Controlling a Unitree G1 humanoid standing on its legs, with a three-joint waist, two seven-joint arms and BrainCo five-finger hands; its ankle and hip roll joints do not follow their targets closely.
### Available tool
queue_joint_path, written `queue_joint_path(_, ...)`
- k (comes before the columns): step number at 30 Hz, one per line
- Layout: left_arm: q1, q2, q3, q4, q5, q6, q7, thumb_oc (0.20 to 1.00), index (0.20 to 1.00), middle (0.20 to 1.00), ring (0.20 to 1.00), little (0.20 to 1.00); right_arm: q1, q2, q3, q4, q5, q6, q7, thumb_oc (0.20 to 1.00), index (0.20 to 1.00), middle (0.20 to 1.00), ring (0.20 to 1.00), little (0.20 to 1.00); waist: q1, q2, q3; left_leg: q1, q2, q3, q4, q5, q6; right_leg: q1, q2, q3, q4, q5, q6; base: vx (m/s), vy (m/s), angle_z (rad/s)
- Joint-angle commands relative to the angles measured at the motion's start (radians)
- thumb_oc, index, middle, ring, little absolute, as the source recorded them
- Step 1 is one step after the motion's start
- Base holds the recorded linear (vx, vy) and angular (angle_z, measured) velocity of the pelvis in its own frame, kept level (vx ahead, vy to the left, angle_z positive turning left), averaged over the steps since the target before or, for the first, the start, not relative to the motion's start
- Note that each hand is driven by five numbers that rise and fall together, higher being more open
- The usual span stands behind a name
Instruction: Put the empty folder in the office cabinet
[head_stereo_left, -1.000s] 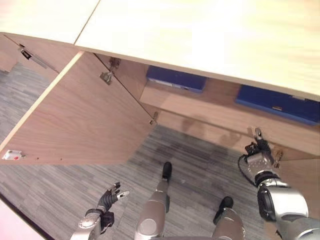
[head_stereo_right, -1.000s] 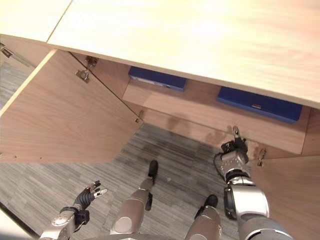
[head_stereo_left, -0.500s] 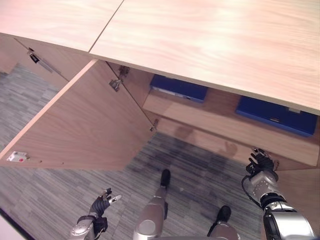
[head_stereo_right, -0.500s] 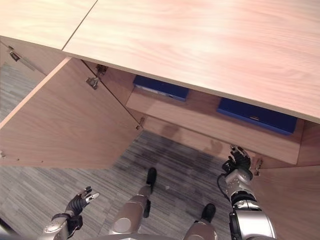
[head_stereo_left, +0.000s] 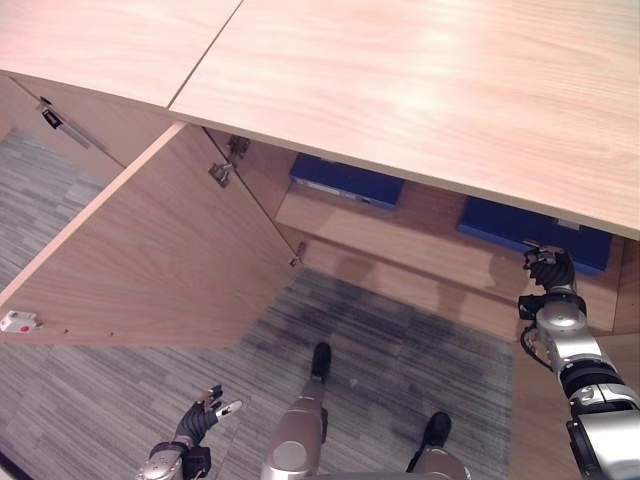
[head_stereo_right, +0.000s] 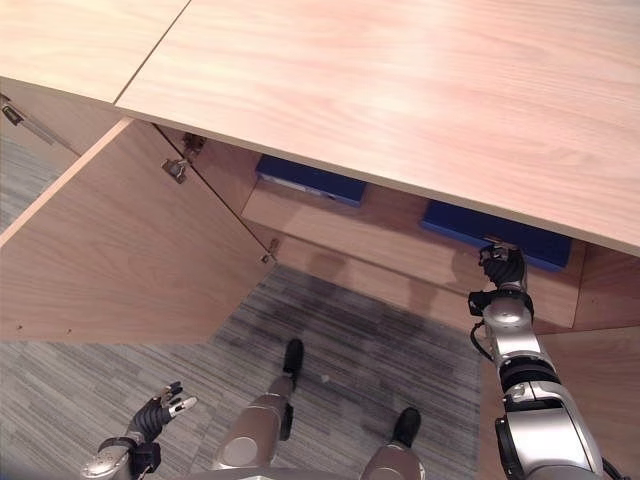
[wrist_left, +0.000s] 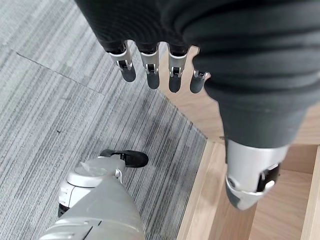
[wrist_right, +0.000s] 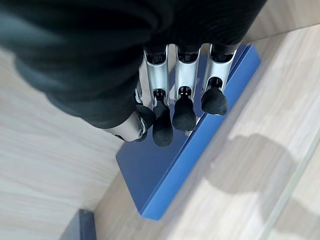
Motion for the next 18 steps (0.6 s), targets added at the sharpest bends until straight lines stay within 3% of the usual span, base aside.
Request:
queue_joint_path(1,-0.037,0.043,-0.031,-0.007,-0.011,-0.037,-0.009,1.0,1.0,1.0,1.0,1.0,-0.11,-0.093,0.06,0.026,-0.033,-0.009,0.005,0.2,0.2,0.2,0.2,0.2,0.031,0.008,0.048,0.065,0.009,0.008,0.016,-0.142,-0.021,-0.113,-0.011,0.02,0.091,0.026,-0.008,0.0,0.001,-0.03)
queue_joint_path(5,-0.049,0.044,-0.062,-0.023,-0.02,-0.038,-0.008,1.0,1.0,1.0,1.0,1.0,-0.193,-0.114,0.103,0.12,0.004,-0.001,0.021,0.2,0.2,0.2,0.2,0.2,0.041,0.023,0.066,0.05,0.011,0.004,0.019,-0.137,-0.021,-0.134,-0.013,0.025,0.104,0.023,-0.009,0.0,-0.001,-0.01)
queue_joint_path(9,-0.08,0.044,-0.116,-0.068,-0.041,-0.046,0.006,1.0,1.0,1.0,1.0,1.0,-0.295,-0.145,0.168,0.205,0.014,0.016,0.032,0.2,0.2,0.2,0.2,0.2,0.054,0.059,0.128,0.013,0.014,-0.013,0.035,-0.13,-0.018,-0.19,-0.024,0.031,0.179,-0.006,-0.016,-0.01,-0.008,0.0)
queue_joint_path(18,-0.112,0.068,-0.196,-0.187,-0.07,-0.048,0.009,1.0,1.0,1.0,1.0,1.0,-0.372,-0.174,0.155,0.326,0.103,0.026,0.019,0.2,0.2,0.2,0.2,0.2,0.075,0.138,0.204,-0.062,-0.003,-0.037,0.036,-0.112,-0.013,-0.291,-0.043,0.027,0.251,-0.031,-0.021,-0.01,-0.015,0.04)
